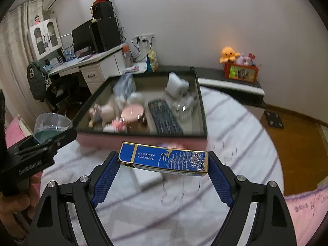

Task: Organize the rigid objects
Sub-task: 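Carry the blue box and clear container into the box and release both, then withdraw both open tools from the box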

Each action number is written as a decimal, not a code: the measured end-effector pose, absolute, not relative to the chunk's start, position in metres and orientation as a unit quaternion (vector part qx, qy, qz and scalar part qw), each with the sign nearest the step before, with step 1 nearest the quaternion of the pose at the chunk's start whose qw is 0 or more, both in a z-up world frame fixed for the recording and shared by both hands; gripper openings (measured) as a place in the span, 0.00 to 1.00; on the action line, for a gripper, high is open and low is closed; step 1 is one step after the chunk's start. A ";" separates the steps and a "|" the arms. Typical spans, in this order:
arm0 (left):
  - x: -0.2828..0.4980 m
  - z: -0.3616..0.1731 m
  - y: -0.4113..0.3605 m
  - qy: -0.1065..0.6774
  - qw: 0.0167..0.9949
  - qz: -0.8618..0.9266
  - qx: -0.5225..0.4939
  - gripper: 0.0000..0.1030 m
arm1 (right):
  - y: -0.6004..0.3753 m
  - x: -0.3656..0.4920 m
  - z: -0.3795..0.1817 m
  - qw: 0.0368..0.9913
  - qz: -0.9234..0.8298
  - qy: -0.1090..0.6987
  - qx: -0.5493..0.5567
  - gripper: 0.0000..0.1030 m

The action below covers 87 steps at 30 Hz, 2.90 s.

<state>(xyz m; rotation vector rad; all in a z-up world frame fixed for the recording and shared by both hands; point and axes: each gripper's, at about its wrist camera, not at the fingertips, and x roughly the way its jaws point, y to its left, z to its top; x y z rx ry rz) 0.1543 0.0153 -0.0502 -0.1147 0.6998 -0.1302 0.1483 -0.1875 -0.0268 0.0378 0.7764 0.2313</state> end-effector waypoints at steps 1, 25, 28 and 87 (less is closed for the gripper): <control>0.159 -0.046 0.015 0.337 0.938 -0.064 -0.055 0.73 | -0.187 0.154 -0.024 0.920 0.113 0.375 0.018 0.83; 0.243 -0.051 0.005 0.341 0.938 -0.050 -0.038 0.99 | -0.184 0.264 -0.053 0.900 0.122 0.411 0.074 1.00; 0.232 -0.045 0.011 0.332 0.941 -0.042 -0.042 1.00 | -0.191 0.255 -0.046 0.906 0.116 0.398 0.089 1.00; 0.045 -0.058 0.004 0.360 0.931 -0.047 -0.046 1.00 | -0.216 0.052 -0.043 0.920 0.084 0.373 0.084 1.00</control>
